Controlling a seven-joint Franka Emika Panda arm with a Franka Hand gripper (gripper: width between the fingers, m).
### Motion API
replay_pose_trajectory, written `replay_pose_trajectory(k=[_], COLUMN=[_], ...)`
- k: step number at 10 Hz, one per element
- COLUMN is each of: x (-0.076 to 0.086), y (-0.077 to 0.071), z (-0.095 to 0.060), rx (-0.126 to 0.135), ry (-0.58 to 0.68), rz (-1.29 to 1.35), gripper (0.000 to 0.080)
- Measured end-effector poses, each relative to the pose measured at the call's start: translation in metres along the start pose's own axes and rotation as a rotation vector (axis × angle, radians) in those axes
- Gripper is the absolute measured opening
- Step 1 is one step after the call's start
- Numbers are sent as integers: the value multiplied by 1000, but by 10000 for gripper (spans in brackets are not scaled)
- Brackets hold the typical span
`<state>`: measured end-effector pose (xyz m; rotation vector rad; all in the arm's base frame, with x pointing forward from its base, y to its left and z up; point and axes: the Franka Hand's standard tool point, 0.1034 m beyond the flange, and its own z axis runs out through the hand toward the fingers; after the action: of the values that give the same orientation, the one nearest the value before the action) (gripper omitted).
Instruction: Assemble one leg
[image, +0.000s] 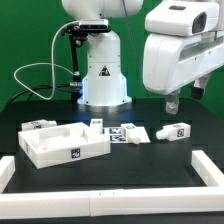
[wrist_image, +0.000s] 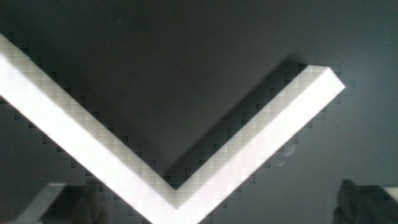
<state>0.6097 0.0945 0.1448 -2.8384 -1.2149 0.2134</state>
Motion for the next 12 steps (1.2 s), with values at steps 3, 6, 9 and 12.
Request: replay_pose_trajectory(k=[3, 6, 9, 12], x=[0, 0, -68, -116], y=[0, 0, 24, 28], z=[0, 1, -4, 5], rx=[0, 0, -24, -14], ry=[0, 0, 25, 45], rz=[0, 0, 31, 76], gripper=[649, 649, 649, 649])
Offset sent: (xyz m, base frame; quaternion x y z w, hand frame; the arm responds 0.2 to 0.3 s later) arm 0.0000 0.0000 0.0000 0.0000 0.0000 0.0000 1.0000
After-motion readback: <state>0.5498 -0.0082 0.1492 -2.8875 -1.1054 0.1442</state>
